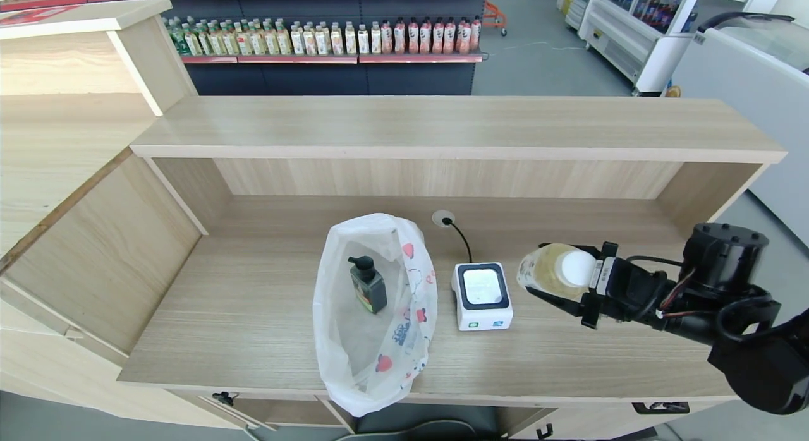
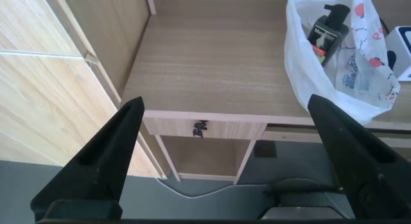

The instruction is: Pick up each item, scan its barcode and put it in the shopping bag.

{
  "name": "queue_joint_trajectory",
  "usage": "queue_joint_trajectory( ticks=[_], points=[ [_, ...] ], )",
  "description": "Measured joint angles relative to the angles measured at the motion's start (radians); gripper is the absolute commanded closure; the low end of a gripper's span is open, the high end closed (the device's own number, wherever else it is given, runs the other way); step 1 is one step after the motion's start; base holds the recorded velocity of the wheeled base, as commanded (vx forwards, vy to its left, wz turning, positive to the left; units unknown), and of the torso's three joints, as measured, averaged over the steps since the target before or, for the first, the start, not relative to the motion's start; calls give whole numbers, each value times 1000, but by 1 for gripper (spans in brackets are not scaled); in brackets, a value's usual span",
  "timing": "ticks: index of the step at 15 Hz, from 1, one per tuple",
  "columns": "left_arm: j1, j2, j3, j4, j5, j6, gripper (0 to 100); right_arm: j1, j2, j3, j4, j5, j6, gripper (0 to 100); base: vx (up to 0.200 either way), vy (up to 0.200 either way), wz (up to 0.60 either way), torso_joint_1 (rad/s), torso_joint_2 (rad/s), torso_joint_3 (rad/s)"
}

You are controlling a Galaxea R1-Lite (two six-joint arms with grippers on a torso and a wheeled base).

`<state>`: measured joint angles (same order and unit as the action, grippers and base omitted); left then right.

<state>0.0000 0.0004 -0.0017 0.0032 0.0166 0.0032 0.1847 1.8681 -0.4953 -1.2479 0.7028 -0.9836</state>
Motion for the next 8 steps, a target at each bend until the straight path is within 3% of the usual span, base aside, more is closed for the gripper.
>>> queue_joint_trajectory(
  ticks=[8],
  points=[
    [0, 0, 0, 0, 0, 0, 0, 17, 163, -101, -88, 3, 6, 100, 0, 0, 0, 0, 0, 0]
  ],
)
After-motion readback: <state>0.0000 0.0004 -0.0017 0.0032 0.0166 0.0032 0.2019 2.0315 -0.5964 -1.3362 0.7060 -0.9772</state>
